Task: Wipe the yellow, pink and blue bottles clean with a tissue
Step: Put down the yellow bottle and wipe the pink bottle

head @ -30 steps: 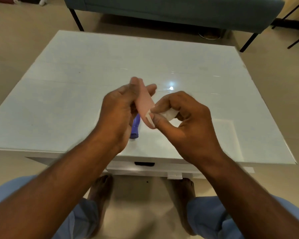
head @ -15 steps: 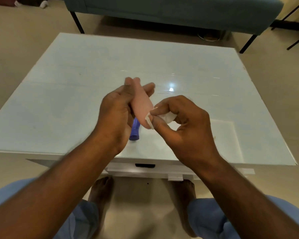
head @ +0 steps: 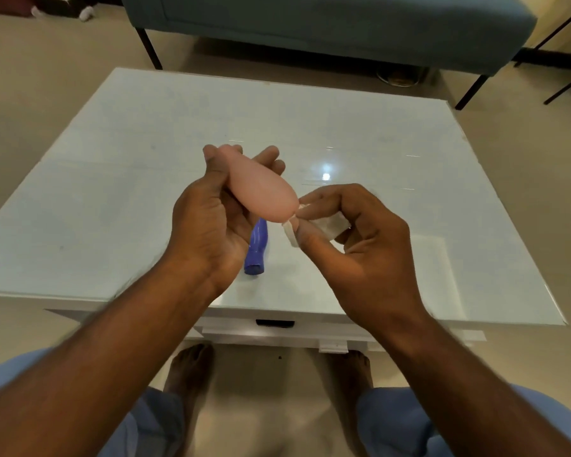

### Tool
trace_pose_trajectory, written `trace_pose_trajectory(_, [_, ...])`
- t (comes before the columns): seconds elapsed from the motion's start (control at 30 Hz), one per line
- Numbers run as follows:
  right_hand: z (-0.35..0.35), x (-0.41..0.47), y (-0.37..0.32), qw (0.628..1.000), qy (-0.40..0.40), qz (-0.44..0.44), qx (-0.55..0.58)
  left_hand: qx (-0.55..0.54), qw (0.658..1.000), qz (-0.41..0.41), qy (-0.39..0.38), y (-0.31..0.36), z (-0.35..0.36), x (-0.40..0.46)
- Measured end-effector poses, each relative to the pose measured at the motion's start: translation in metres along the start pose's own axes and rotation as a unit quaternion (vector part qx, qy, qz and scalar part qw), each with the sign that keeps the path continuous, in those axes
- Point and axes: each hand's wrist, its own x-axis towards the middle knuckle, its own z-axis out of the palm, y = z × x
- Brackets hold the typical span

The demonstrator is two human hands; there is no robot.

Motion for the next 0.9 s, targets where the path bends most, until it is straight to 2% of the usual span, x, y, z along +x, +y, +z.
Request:
trace_pose_trajectory(0.13, [-0.002,0.004,-0.003,0.996,0.063,0.018,0.062,0.036,0.999,-0.001,0.029,0.000,-0.004,0.005])
trace_pose_trajectory(0.23, [-0.007,0.012,-0.004,0.984,0.141,0.049,0.093,0.147,0.988,-0.011,0.046,-0.004,-0.005,0.003])
trace_pose_trajectory(0.3, [-0.009,0.015,-0.005,0.975,0.178,0.068,0.112,0.230,0.973,-0.014,0.009,-0.011,-0.005,-0.001])
trace_pose_trajectory(0.4, [-0.009,0.018,-0.007,0.970,0.206,0.062,0.112,0.278,0.959,-0.029,-0.043,-0.024,-0.003,-0.006])
trace_pose_trajectory(0.47, [-0.010,0.016,-0.005,0.977,0.191,0.043,0.083,0.286,0.955,-0.044,-0.058,-0.030,-0.002,-0.006])
trace_pose_trajectory(0.6, [-0.004,0.007,0.003,0.997,0.061,0.047,-0.017,0.282,0.958,-0.036,-0.046,-0.031,-0.001,-0.006])
trace_pose_trajectory(0.67, [-0.006,0.007,0.004,0.996,0.065,0.046,-0.026,0.346,0.937,-0.005,-0.055,-0.029,-0.003,-0.004])
trace_pose_trajectory(0.73, [-0.012,0.014,0.004,0.992,0.114,0.054,-0.014,0.407,0.908,0.016,-0.096,-0.027,-0.004,-0.005])
trace_pose_trajectory(0.8, [-0.019,0.020,0.007,0.986,0.154,0.068,-0.001,0.428,0.893,0.016,-0.135,-0.029,-0.003,-0.010])
trace_pose_trajectory(0.83, [-0.019,0.020,0.008,0.986,0.148,0.070,0.002,0.424,0.895,0.014,-0.142,-0.030,-0.002,-0.012])
trace_pose_trajectory(0.9, [-0.013,0.013,0.009,0.995,0.089,0.054,-0.005,0.397,0.912,-0.011,-0.104,-0.032,-0.001,-0.013])
